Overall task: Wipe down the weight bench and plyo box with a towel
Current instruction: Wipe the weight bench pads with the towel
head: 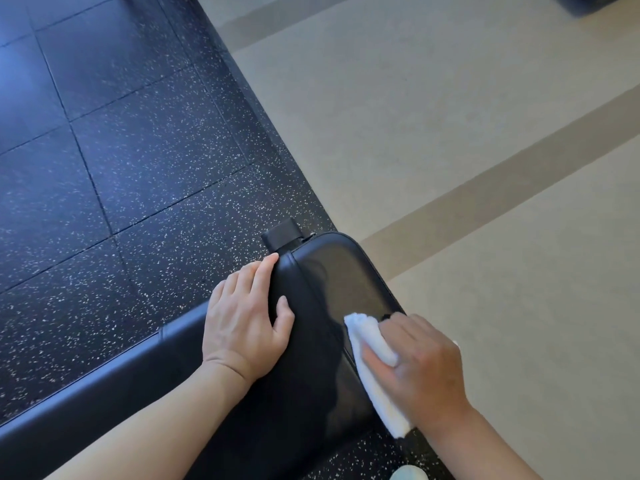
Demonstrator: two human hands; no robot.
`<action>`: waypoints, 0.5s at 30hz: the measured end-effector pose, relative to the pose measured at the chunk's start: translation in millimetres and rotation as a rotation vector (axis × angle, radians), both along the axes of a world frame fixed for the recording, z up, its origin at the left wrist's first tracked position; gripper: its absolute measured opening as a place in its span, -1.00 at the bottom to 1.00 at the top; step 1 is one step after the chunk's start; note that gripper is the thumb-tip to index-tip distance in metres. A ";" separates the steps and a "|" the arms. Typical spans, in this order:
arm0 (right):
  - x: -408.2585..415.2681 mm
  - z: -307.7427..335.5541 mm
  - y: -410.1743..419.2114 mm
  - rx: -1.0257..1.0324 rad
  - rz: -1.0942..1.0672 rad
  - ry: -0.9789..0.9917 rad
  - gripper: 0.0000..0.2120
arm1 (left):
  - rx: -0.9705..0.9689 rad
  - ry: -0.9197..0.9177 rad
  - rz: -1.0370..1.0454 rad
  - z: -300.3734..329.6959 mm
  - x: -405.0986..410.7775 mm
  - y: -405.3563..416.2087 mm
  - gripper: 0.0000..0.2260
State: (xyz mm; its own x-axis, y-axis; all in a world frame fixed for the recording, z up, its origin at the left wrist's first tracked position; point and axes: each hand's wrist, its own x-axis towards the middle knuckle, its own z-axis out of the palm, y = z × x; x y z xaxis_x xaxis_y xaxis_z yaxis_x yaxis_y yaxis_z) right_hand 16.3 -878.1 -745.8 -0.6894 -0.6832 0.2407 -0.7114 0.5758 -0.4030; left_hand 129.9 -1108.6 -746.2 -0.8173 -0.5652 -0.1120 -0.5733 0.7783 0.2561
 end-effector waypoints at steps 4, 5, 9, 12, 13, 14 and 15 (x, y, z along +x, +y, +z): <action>-37.8 -0.6 -70.1 -0.003 -0.059 -0.064 -0.73 | -0.002 -0.010 -0.003 -0.6 -1.2 -0.8 -0.41; -47.4 0.3 -90.6 -0.012 -0.066 -0.088 -0.74 | -0.003 -0.013 -0.002 -0.4 -0.7 -0.8 -0.41; -79.8 -1.1 -161.5 0.060 -0.047 -0.145 -0.74 | 0.000 -0.022 -0.001 1.4 -2.3 1.0 -0.40; -75.5 -8.4 -175.2 0.190 -0.027 -0.102 -0.75 | 0.003 -0.024 0.006 1.8 -1.9 1.5 -0.40; -66.4 -6.5 -170.2 0.205 -0.021 -0.059 -0.78 | 0.007 -0.029 0.004 1.8 -1.6 1.3 -0.40; -53.9 -4.6 -160.6 0.197 0.001 -0.027 -0.81 | 0.012 -0.032 0.005 2.0 -1.3 1.3 -0.40; -41.2 -2.0 -146.5 0.155 0.033 -0.012 -0.85 | 0.016 -0.033 0.007 2.3 -1.4 1.1 -0.39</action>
State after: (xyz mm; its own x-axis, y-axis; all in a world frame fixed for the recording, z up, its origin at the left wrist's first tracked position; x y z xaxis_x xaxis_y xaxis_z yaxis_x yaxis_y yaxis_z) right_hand -25.0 -1024.7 -747.7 -0.6678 -0.7342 0.1228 -0.7269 0.6077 -0.3197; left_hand 128.5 -1107.5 -743.9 -0.8092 -0.5686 -0.1481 -0.5870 0.7704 0.2488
